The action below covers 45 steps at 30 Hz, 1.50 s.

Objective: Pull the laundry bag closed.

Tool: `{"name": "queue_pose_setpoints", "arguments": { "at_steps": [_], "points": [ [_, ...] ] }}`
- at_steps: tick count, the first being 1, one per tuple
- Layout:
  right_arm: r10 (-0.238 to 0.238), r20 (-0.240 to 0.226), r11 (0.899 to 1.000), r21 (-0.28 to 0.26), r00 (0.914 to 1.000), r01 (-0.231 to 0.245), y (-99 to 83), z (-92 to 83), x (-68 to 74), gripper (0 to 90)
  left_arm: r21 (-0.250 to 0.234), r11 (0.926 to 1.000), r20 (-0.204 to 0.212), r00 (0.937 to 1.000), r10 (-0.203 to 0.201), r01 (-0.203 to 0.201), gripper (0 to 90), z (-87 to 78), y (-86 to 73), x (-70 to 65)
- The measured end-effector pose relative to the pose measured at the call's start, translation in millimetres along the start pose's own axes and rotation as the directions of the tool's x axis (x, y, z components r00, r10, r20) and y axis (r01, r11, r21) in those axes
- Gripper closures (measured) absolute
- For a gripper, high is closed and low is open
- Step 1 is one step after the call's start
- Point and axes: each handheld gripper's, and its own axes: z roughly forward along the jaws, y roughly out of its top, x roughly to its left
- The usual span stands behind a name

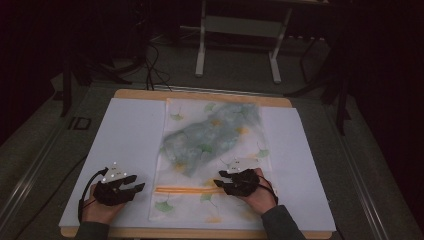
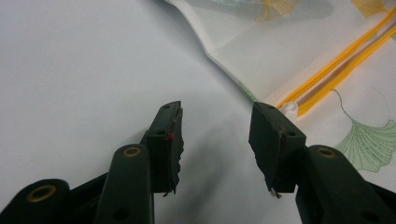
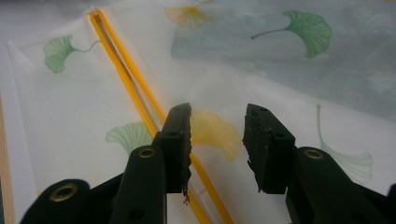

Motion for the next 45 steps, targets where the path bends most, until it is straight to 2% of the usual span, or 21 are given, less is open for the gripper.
{"name": "queue_pose_setpoints", "arguments": {
  "at_steps": [6,7,8,9,10,12,14,17,20,31,38,45],
  "points": [
    [-0.015,-0.004,0.999,-0.034,0.9999,0.015,5.5,6.6,5.0,62.5,0.006,0.9999,0.001,1.0000,0.008,-0.008,53.1,0.6,0.1,-0.7],
    [-0.015,-0.004,0.999,-0.034,0.9999,0.015,5.5,6.6,5.0,62.5,0.006,0.9999,0.001,1.0000,0.008,-0.008,53.1,0.6,0.1,-0.7],
    [-0.023,-0.023,0.999,-0.030,0.9995,0.022,7.1,8.5,7.0,63.4,0.007,0.9999,0.001,1.0000,0.009,-0.009,52.9,0.6,0.0,-0.6],
    [-0.023,-0.023,0.999,-0.030,0.9995,0.022,7.1,8.5,7.0,63.4,0.007,0.9999,0.001,1.0000,0.009,-0.009,52.9,0.6,0.0,-0.6],
    [-0.048,-0.021,0.999,-0.016,0.9986,0.048,9.1,12.3,10.9,63.2,0.006,0.9999,0.001,1.0000,0.009,-0.009,52.6,0.6,0.0,-0.6],
    [-0.051,-0.020,0.999,-0.016,0.9985,0.051,9.7,13.3,11.6,63.2,0.006,0.9999,0.001,1.0000,0.009,-0.009,52.5,0.5,0.0,-0.6],
    [-0.034,-0.016,0.999,-0.033,0.9993,0.033,11.6,16.8,12.6,61.8,0.004,1.0000,0.003,1.0000,0.009,-0.009,52.5,0.4,0.0,-0.7],
    [-0.018,-0.019,0.999,-0.027,0.9997,0.018,13.0,19.1,12.9,61.5,0.003,1.0000,0.003,1.0000,0.008,-0.008,52.4,0.3,-0.1,-0.4],
    [-0.005,-0.042,1.000,-0.022,0.9991,0.005,15.5,23.3,15.9,61.7,0.000,1.0000,0.012,0.9999,-0.004,0.004,52.2,-0.3,0.3,-0.3],
    [-0.029,-0.059,0.999,-0.032,0.9978,0.027,23.0,32.3,27.1,61.7,-0.010,0.9999,0.015,0.9999,-0.001,0.002,51.7,-1.5,0.9,-1.4],
    [-0.041,-0.074,0.999,-0.024,0.9964,0.039,29.6,45.6,36.6,55.1,-0.011,0.9999,0.009,0.9999,-0.005,0.005,51.0,-2.4,1.0,-0.9],
    [-0.042,-0.084,0.999,-0.022,0.9955,0.040,33.3,54.3,43.4,54.9,-0.012,0.9999,0.013,0.9999,-0.009,0.009,51.1,-2.7,1.0,-2.0]
  ]
}}
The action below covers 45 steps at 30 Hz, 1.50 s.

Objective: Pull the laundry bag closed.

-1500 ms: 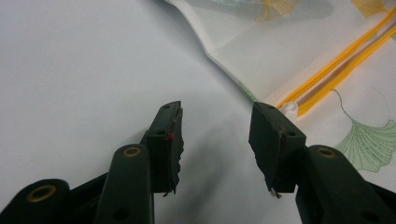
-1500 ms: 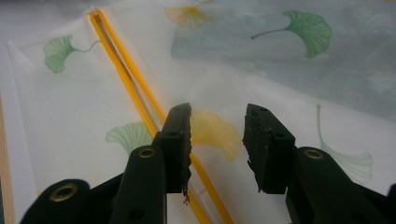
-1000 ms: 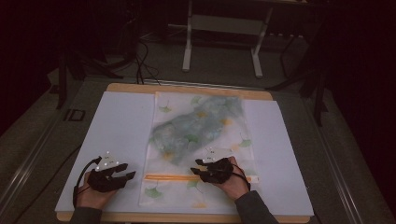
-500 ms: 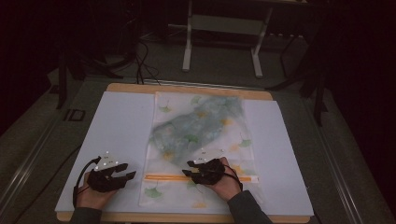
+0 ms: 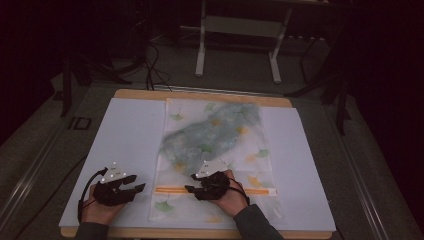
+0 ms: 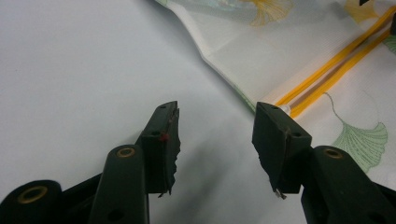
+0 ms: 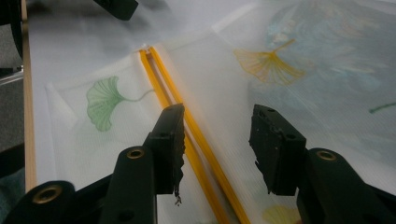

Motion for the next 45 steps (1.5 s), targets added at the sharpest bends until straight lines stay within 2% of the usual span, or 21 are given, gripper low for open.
{"name": "queue_pose_setpoints", "arguments": {
  "at_steps": [11,26,29,32,40,45],
  "points": [
    [-0.002,-0.017,1.000,-0.002,0.9999,0.002,7.3,15.1,9.1,53.3,0.014,0.9998,0.000,0.9999,0.013,-0.013,51.6,1.3,0.5,-1.9],
    [-0.011,-0.024,1.000,-0.001,0.9997,0.011,13.0,23.0,14.1,53.6,0.025,0.9996,0.019,0.9997,0.014,-0.014,53.1,5.9,0.5,-4.5],
    [-0.016,-0.025,1.000,0.001,0.9996,0.016,14.0,22.9,14.6,54.6,0.039,0.9990,0.046,0.9987,0.021,-0.023,59.0,8.9,1.3,-7.9],
    [-0.018,-0.028,1.000,-0.002,0.9994,0.018,15.0,21.8,15.3,54.5,0.055,0.9980,0.043,0.9986,0.029,-0.031,66.6,11.5,1.8,-10.0],
    [-0.023,-0.024,1.000,-0.018,0.9995,0.022,16.8,18.8,14.8,54.5,0.077,0.9957,0.050,0.9975,0.049,-0.053,72.6,18.6,3.3,-15.5],
    [-0.027,-0.022,0.999,-0.022,0.9994,0.026,16.8,18.2,15.3,54.5,0.082,0.9942,0.059,0.9961,0.065,-0.070,72.9,19.9,4.1,-18.1]
  ]
}}
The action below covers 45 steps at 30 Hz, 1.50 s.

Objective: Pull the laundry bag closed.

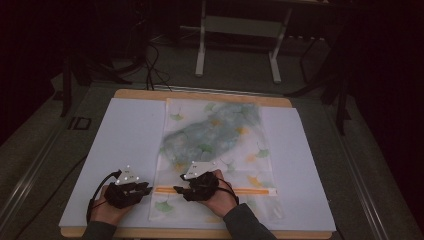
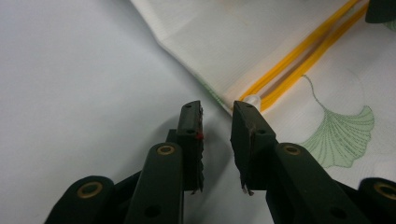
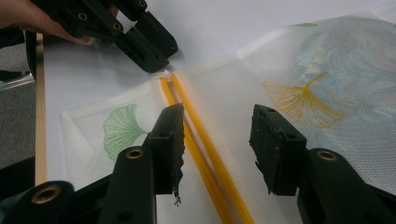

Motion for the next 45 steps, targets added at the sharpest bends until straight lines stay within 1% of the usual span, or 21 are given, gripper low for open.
{"name": "queue_pose_setpoints", "arguments": {
  "at_steps": [1,4,6,12,15,18,22,23,27,30,33,37,40,41,43,45],
  "points": [
    [0.004,-0.003,1.000,-0.004,1.0000,-0.004,-0.1,-0.4,0.3,54.5,-0.008,1.0000,0.013,0.9999,0.004,-0.004,72.1,-0.6,0.1,-1.6],
    [0.002,-0.002,1.000,-0.003,1.0000,-0.002,0.1,-0.6,0.4,54.4,-0.012,0.9999,0.019,0.9998,0.011,-0.010,70.4,-0.5,0.2,-3.9],
    [0.002,-0.003,1.000,-0.003,1.0000,-0.002,0.4,-0.6,0.5,54.4,-0.012,0.9997,0.019,0.9996,0.020,-0.020,70.0,-0.3,0.8,-5.1],
    [0.002,-0.006,1.000,-0.004,1.0000,-0.002,0.5,1.5,0.8,54.4,-0.023,0.9993,0.022,0.9993,0.031,-0.030,68.1,1.4,2.7,-8.6],
    [0.002,-0.010,1.000,0.001,1.0000,-0.002,0.7,4.3,2.1,54.4,-0.019,0.9988,0.027,0.9986,0.045,-0.045,67.2,3.4,4.5,-11.0],
    [-0.007,-0.017,1.000,0.002,0.9998,0.007,1.5,6.9,3.6,54.4,-0.022,0.9985,0.034,0.9981,0.052,-0.051,66.6,3.4,4.7,-11.6],
    [-0.012,-0.024,1.000,0.001,0.9996,0.012,2.4,10.0,4.2,55.2,-0.037,0.9984,0.039,0.9982,0.044,-0.043,66.4,-0.2,3.5,-10.0],
    [-0.012,-0.027,1.000,0.003,0.9996,0.012,2.5,11.1,4.3,55.8,-0.049,0.9981,0.040,0.9984,0.040,-0.038,66.4,-3.5,2.3,-8.0],
    [-0.022,-0.033,1.000,0.005,0.9992,0.022,3.3,14.5,4.7,57.6,-0.063,0.9978,0.030,0.9993,0.021,-0.019,66.6,-9.2,-0.4,-2.7],
    [-0.026,-0.040,1.000,0.008,0.9989,0.026,4.1,16.3,5.1,58.5,-0.064,0.9978,0.021,0.9997,0.013,-0.012,66.6,-10.8,-1.3,-1.0],
    [-0.054,-0.056,0.998,0.011,0.9969,0.055,6.7,22.0,6.1,59.4,-0.078,0.9969,0.014,0.9999,-0.007,0.008,66.8,-13.7,-2.4,0.3],
    [-0.064,-0.066,0.998,0.022,0.9958,0.065,10.1,27.3,7.0,62.3,-0.082,0.9962,0.020,0.9995,-0.026,0.028,65.8,-14.6,-3.6,1.6],
    [-0.074,-0.076,0.996,0.035,0.9944,0.076,12.5,30.7,8.0,65.6,-0.086,0.9957,0.017,0.9992,-0.035,0.036,65.4,-16.7,-5.0,1.6],
    [-0.082,-0.078,0.996,0.039,0.9936,0.086,13.2,32.0,8.3,66.2,-0.087,0.9955,0.014,0.9992,-0.037,0.038,65.3,-17.7,-5.5,1.6],
    [-0.086,-0.081,0.995,0.044,0.9931,0.089,13.8,33.2,8.7,66.6,-0.088,0.9953,0.012,0.9992,-0.039,0.040,65.0,-18.5,-5.9,1.6],
    [-0.094,-0.088,0.994,0.049,0.9918,0.098,14.8,36.6,9.7,67.6,-0.089,0.9947,0.005,0.9987,-0.051,0.051,65.0,-21.3,-7.9,1.6]
  ]
}}
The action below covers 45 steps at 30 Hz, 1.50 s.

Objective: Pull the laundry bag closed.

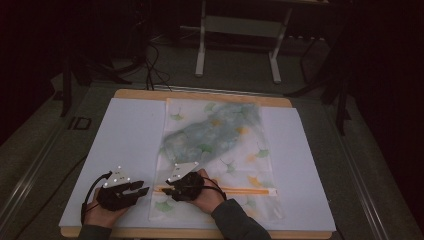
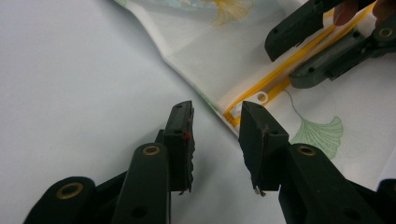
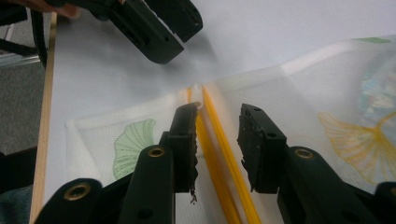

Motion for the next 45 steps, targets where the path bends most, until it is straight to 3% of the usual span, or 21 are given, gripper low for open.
{"name": "queue_pose_setpoints", "arguments": {
  "at_steps": [11,21,25,32,45],
  "points": [
    [-0.031,-0.025,0.999,0.035,0.9992,0.032,6.5,18.0,3.4,70.5,0.006,1.0000,-0.008,0.9999,-0.007,0.007,64.4,-2.3,-2.5,-0.2],
    [-0.034,-0.053,0.998,0.056,0.9980,0.037,12.7,31.4,1.1,80.5,0.012,0.9998,-0.003,0.9999,-0.014,0.014,64.2,-2.8,-3.7,0.1],
    [-0.022,-0.067,0.998,0.056,0.9975,0.026,12.8,31.7,-1.3,82.9,0.015,0.9998,0.003,0.9999,-0.010,0.010,64.2,-3.0,-3.4,-0.5],
    [-0.041,-0.080,0.997,0.066,0.9960,0.046,15.8,28.0,-1.6,83.7,0.026,0.9995,0.016,0.9997,-0.015,0.015,64.2,-1.3,-3.6,-1.6],
    [-0.056,-0.066,0.996,0.064,0.9963,0.060,16.2,22.2,-0.4,83.8,0.056,0.9975,0.047,0.9979,-0.045,0.043,59.6,4.6,-2.4,-2.3]
  ]
}}
